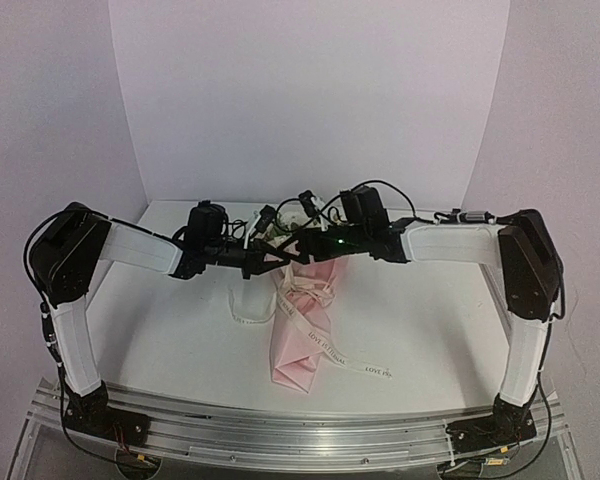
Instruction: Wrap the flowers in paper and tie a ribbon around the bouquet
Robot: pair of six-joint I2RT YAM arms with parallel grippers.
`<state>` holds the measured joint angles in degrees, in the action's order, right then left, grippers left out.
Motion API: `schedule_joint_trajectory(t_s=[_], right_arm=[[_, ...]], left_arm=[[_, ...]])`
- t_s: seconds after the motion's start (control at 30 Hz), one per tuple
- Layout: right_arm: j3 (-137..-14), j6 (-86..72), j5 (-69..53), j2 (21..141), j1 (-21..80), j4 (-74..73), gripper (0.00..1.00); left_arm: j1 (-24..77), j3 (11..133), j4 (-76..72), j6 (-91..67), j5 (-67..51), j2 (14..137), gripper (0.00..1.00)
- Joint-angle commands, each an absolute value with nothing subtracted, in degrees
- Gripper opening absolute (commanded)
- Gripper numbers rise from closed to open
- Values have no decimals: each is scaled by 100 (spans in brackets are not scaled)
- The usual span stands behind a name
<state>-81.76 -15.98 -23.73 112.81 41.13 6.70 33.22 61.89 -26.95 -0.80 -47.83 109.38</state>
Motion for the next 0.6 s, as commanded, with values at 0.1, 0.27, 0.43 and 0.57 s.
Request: schedule_joint_trajectory(t_s=[0.1,0.27,0.43,0.57], right_arm=[[-7277,-1322,-362,10080,5190,-209,72],[-7527,-1354,-330,10576,5386,-411,50],[-7767,-1154,0,10792,5383,-480,60],[-7881,-1093,-40,10940,5380,-501,53]], left_arm=[[3256,5968,-3186,-458,-4874,10812,0],[3252,6020,-3206,-510,-4921,10871,0],[3252,5974,-3203,-492,-4936,10830,0],[3252,5936,-3248,-502,-4935,10828,0]])
